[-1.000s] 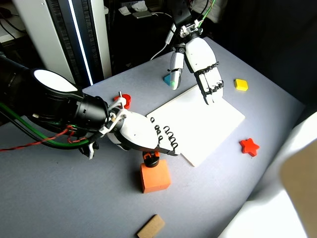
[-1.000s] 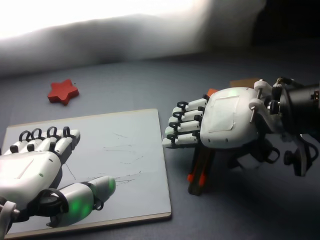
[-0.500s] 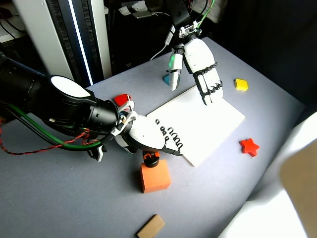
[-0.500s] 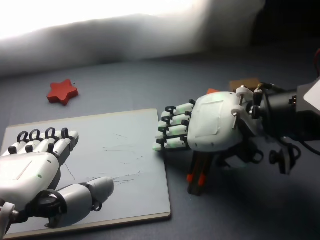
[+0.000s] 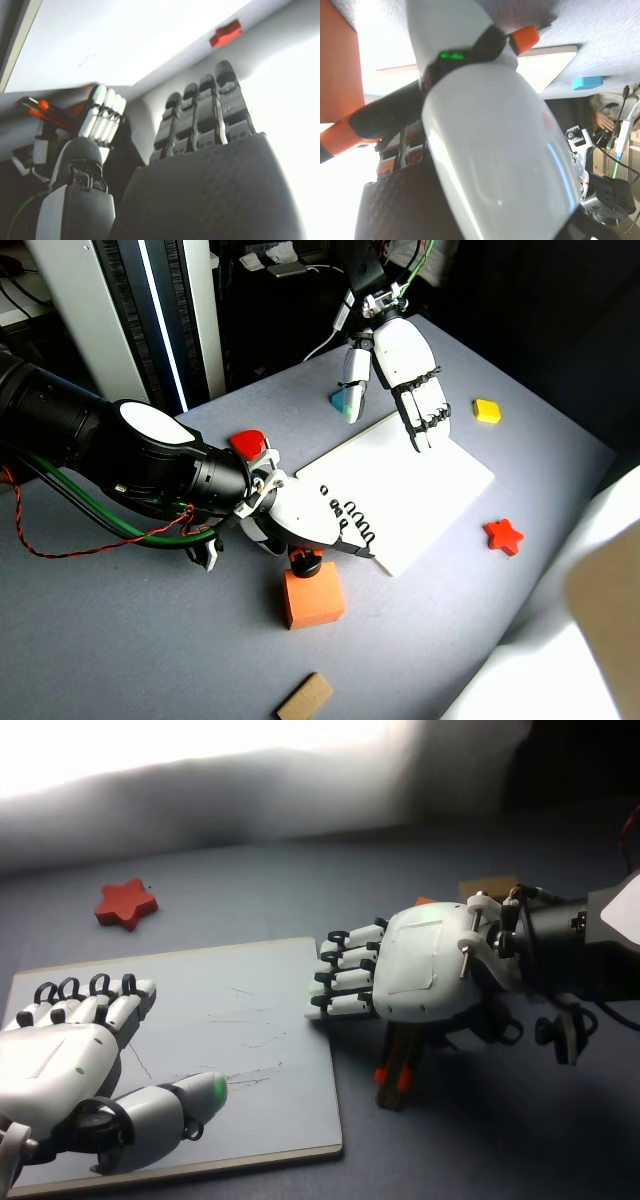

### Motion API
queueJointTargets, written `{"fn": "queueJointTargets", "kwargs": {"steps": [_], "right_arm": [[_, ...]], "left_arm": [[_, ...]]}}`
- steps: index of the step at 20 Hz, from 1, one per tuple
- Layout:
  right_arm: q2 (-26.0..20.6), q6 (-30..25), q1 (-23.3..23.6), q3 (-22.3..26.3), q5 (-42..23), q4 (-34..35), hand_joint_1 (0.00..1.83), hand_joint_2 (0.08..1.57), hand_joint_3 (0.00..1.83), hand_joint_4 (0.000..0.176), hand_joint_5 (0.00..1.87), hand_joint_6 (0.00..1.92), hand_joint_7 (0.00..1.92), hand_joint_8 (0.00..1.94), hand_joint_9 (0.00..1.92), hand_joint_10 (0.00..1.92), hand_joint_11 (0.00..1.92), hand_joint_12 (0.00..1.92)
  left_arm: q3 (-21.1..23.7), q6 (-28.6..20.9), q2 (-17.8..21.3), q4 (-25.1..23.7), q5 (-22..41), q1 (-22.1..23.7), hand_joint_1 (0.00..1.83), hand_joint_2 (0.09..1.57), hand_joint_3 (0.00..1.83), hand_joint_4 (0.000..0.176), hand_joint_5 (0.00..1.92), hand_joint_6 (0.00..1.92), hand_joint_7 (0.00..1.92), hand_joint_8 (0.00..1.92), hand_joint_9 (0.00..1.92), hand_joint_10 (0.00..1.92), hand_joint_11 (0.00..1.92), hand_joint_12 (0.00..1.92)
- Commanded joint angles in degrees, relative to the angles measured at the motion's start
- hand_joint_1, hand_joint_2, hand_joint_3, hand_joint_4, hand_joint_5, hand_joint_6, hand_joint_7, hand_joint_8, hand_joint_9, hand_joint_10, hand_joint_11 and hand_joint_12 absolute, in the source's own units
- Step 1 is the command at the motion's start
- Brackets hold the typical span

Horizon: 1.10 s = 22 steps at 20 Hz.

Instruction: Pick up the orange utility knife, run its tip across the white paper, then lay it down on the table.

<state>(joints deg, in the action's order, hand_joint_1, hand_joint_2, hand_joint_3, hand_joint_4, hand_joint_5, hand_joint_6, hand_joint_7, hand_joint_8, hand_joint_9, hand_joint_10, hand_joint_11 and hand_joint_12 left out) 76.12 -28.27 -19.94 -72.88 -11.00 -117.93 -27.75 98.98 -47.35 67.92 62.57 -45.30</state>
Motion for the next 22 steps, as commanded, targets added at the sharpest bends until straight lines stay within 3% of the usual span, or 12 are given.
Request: {"fn": "queueJointTargets", "kwargs": {"steps": [1, 4, 6, 7, 8, 9, 10, 12, 13, 14, 15, 22], "right_arm": [[-0.52, 0.64, 0.70, 0.03, 2.30, 0.42, 1.11, 1.19, 0.04, 0.000, 0.00, 0.00, 0.00, 0.00, 0.00, 0.00, 0.02, 0.01], [-0.90, 0.70, 1.04, 0.53, 2.36, 0.42, 1.10, 1.25, 0.00, 0.000, 0.15, 0.04, 0.17, 0.03, 0.22, 0.06, 0.00, 0.74], [-1.00, 0.70, 1.00, 0.71, 2.40, 0.42, 1.18, 1.22, 0.00, 0.000, 0.44, 0.35, 0.58, 0.23, 0.49, 0.37, 0.00, 1.33], [-1.05, 0.70, 0.96, 0.83, 2.50, 0.42, 1.13, 1.27, 0.02, 0.000, 0.62, 1.34, 0.63, 1.17, 0.50, 0.94, 0.11, 1.57], [-1.13, 0.70, 0.94, 0.99, 2.58, 0.42, 1.14, 1.27, 0.02, 0.000, 0.62, 1.46, 0.75, 1.42, 0.60, 1.36, 0.38, 1.72], [-1.22, 0.70, 0.94, 1.22, 2.65, 0.42, 1.14, 1.09, 0.45, 0.000, 0.62, 1.53, 0.74, 1.69, 0.72, 1.81, 0.59, 1.88], [-1.32, 0.70, 0.95, 1.46, 2.66, 0.42, 1.33, 1.05, 0.47, 0.000, 0.91, 1.84, 1.08, 1.89, 1.08, 1.90, 0.99, 1.91], [-1.50, 0.67, 1.03, 2.11, 3.07, 0.42, 1.52, 0.92, 0.70, 0.000, 1.31, 1.92, 1.50, 1.94, 1.57, 1.92, 1.56, 1.92], [-1.60, 0.66, 1.12, 2.45, 3.20, 0.42, 1.55, 0.89, 0.80, 0.099, 1.35, 1.92, 1.59, 1.94, 1.66, 1.92, 1.70, 1.92], [-1.67, 0.66, 1.19, 2.69, 3.30, 0.43, 1.54, 0.93, 0.73, 0.154, 1.40, 1.92, 1.66, 1.94, 1.73, 1.92, 1.79, 1.92], [-1.82, 0.63, 1.33, 3.09, 3.45, 0.43, 1.52, 0.99, 0.61, 0.172, 1.43, 1.92, 1.69, 1.94, 1.77, 1.92, 1.80, 1.92], [-3.34, -1.44, 3.94, 6.31, 3.36, 1.03, 1.55, 1.07, 0.39, 0.176, 1.40, 1.92, 1.61, 1.94, 1.71, 1.92, 1.75, 1.92]], "left_arm": [[-0.15, -0.04, -0.01, -3.43, 4.53, 0.12, 0.00, 1.21, 0.00, 0.001, 0.00, 0.00, 0.00, 0.00, 0.00, 0.00, 0.00, 0.27], [-0.15, -0.04, -0.05, -3.43, 4.53, 0.05, 0.00, 1.21, 0.00, 0.013, 0.00, 0.00, 0.01, 0.00, 0.01, 0.00, 0.00, 0.38], [-0.16, -0.04, -0.05, -3.43, 4.53, 0.05, 0.00, 1.22, 0.00, 0.012, 0.00, 0.00, 0.03, 0.01, 0.04, 0.01, 0.00, 0.44], [-0.16, -0.04, -0.06, -3.43, 4.53, 0.05, 0.00, 1.22, 0.00, 0.010, 0.00, 0.00, 0.04, 0.01, 0.05, 0.01, 0.00, 0.46], [-0.16, -0.04, -0.06, -3.43, 4.53, 0.05, 0.00, 1.22, 0.00, 0.011, 0.00, 0.00, 0.06, 0.01, 0.07, 0.02, 0.00, 0.54], [-0.16, -0.04, -0.06, -3.43, 4.53, 0.05, 0.00, 1.22, 0.00, 0.014, 0.00, 0.00, 0.07, 0.01, 0.08, 0.02, 0.00, 0.57], [-0.16, -0.04, -0.06, -3.43, 4.53, 0.05, 0.00, 1.22, 0.00, 0.015, 0.00, 0.00, 0.11, 0.02, 0.12, 0.03, 0.00, 0.68], [-0.16, -0.04, -0.06, -3.43, 4.53, 0.02, 0.00, 1.23, 0.00, 0.010, 0.00, 0.00, 0.13, 0.01, 0.13, 0.03, 0.00, 0.68], [-0.17, -0.04, -0.06, -3.43, 4.53, 0.02, 0.00, 1.23, 0.00, 0.010, 0.00, 0.00, 0.13, 0.01, 0.13, 0.03, 0.00, 0.70], [-0.18, -0.04, -0.06, -3.43, 4.53, 0.02, 0.00, 1.23, 0.00, 0.009, 0.00, 0.00, 0.13, 0.01, 0.13, 0.02, 0.00, 0.67], [-0.20, -0.04, -0.06, -3.43, 4.53, 0.02, 0.00, 1.23, 0.00, 0.013, 0.00, 0.00, 0.14, 0.00, 0.14, 0.02, 0.00, 0.69], [-0.27, -0.06, -0.05, -3.43, 4.53, 0.13, 0.00, 1.22, 0.00, 0.010, 0.00, 0.00, 0.10, 0.01, 0.11, 0.01, 0.00, 0.67]]}}
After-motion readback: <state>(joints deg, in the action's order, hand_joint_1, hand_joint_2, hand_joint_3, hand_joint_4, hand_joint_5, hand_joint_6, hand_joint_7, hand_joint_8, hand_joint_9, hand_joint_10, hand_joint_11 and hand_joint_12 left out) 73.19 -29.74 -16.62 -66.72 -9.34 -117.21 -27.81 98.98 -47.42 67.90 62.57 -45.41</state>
